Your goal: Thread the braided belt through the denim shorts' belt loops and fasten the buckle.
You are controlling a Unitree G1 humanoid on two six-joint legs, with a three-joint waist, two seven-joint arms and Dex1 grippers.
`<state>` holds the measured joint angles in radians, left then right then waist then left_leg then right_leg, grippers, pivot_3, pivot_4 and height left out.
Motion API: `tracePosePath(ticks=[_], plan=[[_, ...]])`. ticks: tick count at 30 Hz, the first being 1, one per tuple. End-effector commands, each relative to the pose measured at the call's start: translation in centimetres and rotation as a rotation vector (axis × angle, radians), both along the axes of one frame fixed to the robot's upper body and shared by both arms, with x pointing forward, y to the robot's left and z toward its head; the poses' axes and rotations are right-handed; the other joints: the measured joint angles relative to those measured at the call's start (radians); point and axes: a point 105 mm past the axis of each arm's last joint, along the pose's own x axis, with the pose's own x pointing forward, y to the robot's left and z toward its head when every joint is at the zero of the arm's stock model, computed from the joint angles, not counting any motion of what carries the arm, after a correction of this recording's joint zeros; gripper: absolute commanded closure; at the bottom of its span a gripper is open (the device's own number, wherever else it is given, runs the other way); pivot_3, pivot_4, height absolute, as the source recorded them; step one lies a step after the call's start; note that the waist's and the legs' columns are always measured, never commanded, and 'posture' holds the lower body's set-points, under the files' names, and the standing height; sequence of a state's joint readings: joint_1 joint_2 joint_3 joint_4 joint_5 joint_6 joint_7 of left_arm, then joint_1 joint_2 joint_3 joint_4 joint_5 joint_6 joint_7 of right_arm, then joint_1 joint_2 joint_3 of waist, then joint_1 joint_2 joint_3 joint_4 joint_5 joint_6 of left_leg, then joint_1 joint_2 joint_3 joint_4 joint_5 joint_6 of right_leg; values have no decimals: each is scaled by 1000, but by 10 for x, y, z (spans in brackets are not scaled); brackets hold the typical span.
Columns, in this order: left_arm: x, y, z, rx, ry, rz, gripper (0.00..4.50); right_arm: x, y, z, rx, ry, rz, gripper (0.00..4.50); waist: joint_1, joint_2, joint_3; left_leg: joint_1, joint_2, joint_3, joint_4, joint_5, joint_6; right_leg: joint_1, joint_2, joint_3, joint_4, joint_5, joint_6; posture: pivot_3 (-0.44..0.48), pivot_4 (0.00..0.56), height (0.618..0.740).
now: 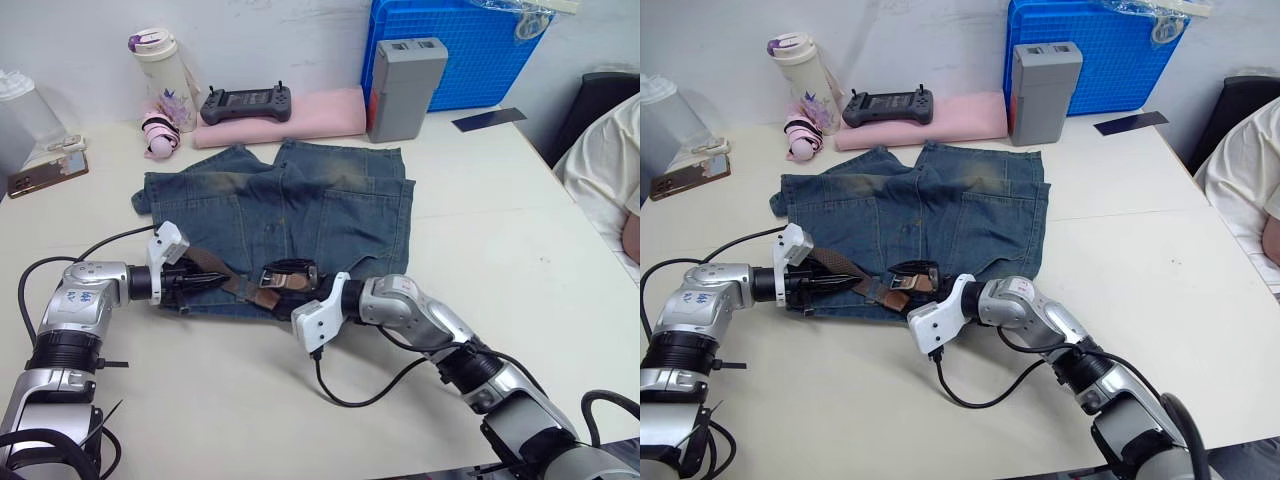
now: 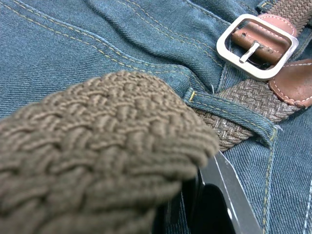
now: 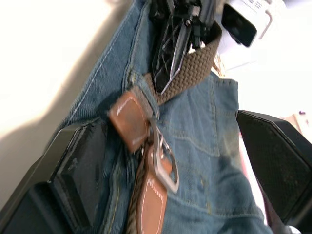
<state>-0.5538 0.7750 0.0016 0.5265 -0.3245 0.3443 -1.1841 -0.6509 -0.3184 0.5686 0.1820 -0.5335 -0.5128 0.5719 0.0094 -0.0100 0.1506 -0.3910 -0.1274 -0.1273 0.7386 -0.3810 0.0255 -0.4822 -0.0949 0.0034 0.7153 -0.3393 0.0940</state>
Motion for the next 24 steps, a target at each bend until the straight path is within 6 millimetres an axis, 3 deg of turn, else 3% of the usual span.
tracePosePath(ticks=[1,2,5,8,14,21,23,24], plan=[[-3,-1,-1,-8,7,-11,4500,-2,8,6,24,-34,31,34,-3,0,0,0,0,0,0,0,0,0,0,0,0,0,0,0,150,676],[-3,-1,-1,-7,7,-9,4500,-2,9,6,25,-36,32,34,-6,0,0,0,0,0,0,0,0,0,0,0,0,0,0,0,150,676],[-3,1,-1,-5,7,0,4500,-3,9,6,26,-34,38,854,-10,0,0,0,0,0,0,0,0,0,0,0,0,0,0,0,150,676],[-4,3,-1,-6,6,7,4500,-4,10,5,23,-27,48,1877,-10,0,0,0,0,0,0,0,0,0,0,0,1,0,0,0,150,676],[-4,5,-2,-7,7,18,4500,-6,12,2,12,-15,63,4327,-13,0,0,0,0,0,0,0,0,0,0,0,1,0,0,0,150,676],[-6,7,5,-38,3,54,4500,-7,15,0,6,-11,68,4422,-18,0,0,0,0,0,0,0,0,-1,0,0,2,0,0,0,150,676],[-6,8,11,-69,-8,68,3635,-7,15,0,6,-9,69,4500,-21,0,0,0,0,0,0,0,0,-1,0,0,2,0,0,0,150,676],[-10,7,17,-101,-3,59,3416,-7,15,0,5,-8,69,4500,-22,0,0,0,0,0,0,0,0,-1,0,0,2,0,0,0,150,676]])
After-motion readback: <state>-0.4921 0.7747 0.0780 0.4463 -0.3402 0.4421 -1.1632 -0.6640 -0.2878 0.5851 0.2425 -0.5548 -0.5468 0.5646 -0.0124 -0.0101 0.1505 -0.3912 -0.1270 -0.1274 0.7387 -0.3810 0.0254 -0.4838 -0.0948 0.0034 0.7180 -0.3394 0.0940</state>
